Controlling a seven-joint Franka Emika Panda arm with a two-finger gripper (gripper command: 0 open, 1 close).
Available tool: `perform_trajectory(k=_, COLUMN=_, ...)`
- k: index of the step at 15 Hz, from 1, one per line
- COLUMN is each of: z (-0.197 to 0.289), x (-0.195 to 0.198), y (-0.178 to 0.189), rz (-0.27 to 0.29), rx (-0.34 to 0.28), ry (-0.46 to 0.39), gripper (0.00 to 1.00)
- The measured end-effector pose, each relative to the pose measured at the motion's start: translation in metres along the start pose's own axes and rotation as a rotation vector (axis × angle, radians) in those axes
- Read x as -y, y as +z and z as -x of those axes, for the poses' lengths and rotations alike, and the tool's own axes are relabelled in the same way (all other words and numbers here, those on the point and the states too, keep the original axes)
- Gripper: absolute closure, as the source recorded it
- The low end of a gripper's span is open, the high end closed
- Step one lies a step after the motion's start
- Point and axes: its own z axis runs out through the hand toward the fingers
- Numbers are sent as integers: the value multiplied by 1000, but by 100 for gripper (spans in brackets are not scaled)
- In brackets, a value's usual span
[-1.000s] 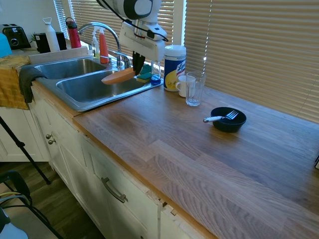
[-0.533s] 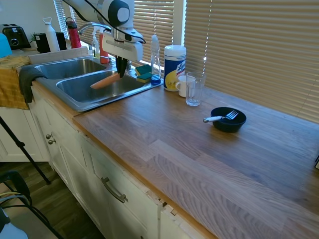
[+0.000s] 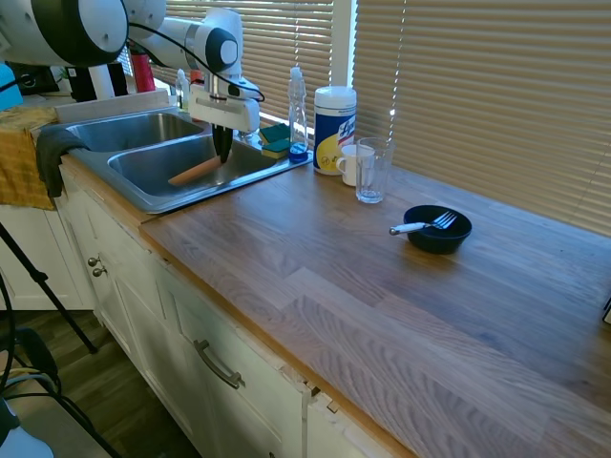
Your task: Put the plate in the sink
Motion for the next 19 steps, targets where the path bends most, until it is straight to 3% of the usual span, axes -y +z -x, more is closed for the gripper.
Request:
perform_trajectory(k=1, z=2, x=7, y=14, rz=21, rx=5, ry=-1, gripper=0)
perform_trajectory(k=6, z=4, x=26, y=45, rz=76, rx=13, ry=12, gripper=0)
perform_trajectory(k=12, z=3, x=34, y=36, rz=61, rx=2, ry=12, gripper=0)
perform_trajectory(k=15, z=11, x=40, y=17, rz=37, rx=-20, ry=14, gripper=0)
perform_trajectory(k=19, z=25, x=41, y=-41, rz=-18, rx=-65, ry=29, gripper=0)
